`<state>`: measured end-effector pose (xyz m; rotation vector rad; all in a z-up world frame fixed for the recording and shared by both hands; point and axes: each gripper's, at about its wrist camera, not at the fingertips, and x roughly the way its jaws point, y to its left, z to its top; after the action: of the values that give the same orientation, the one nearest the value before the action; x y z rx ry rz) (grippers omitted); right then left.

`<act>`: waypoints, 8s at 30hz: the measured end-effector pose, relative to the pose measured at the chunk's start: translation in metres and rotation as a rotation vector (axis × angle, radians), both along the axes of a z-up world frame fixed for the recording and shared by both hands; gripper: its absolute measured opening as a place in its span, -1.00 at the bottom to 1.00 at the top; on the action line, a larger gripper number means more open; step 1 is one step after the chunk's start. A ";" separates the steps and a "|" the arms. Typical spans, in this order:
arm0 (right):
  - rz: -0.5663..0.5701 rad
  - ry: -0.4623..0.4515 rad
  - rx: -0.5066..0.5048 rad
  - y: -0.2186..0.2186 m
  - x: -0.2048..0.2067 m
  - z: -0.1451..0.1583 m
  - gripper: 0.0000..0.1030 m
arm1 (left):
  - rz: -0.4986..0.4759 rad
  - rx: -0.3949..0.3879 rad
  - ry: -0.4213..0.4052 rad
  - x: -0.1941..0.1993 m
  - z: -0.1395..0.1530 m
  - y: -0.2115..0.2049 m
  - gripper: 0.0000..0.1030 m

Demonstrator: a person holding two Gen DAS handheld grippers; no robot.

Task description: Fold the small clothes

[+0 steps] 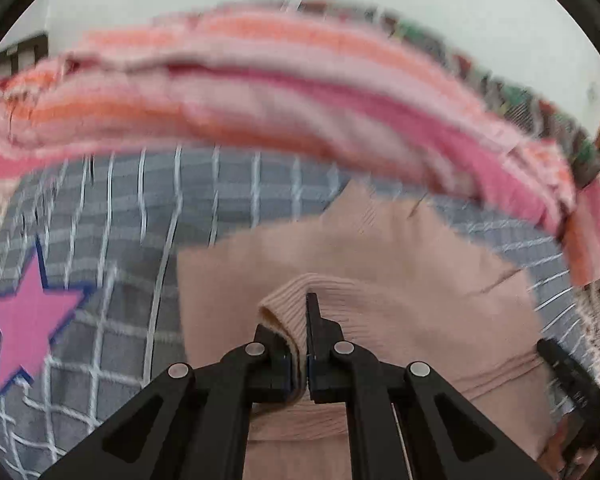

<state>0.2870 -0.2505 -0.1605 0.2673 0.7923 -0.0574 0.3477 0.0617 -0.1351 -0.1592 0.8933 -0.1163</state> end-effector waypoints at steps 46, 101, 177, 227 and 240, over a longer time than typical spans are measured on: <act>-0.003 0.065 -0.034 0.006 0.004 -0.013 0.32 | -0.008 0.196 -0.097 -0.038 -0.031 -0.022 -0.01; 0.136 -0.058 -0.093 0.015 -0.252 -0.018 -0.28 | -0.123 -0.202 -0.095 -0.278 -0.044 0.051 0.05; 0.234 0.104 0.190 0.011 -0.253 -0.049 -0.76 | -0.211 -0.379 0.050 -0.296 -0.073 0.043 -0.44; 0.089 -0.250 0.345 -0.029 -0.185 0.079 -0.89 | -0.037 -0.372 -0.158 -0.206 0.057 0.059 -0.88; 0.055 -0.334 0.478 -0.035 -0.090 0.093 -0.89 | 0.052 -0.391 -0.178 -0.117 0.062 0.060 -0.88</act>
<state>0.1970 -0.2850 -0.0679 0.6885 0.4709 0.2273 0.2304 0.1222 -0.0732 -0.5286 0.6811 -0.2523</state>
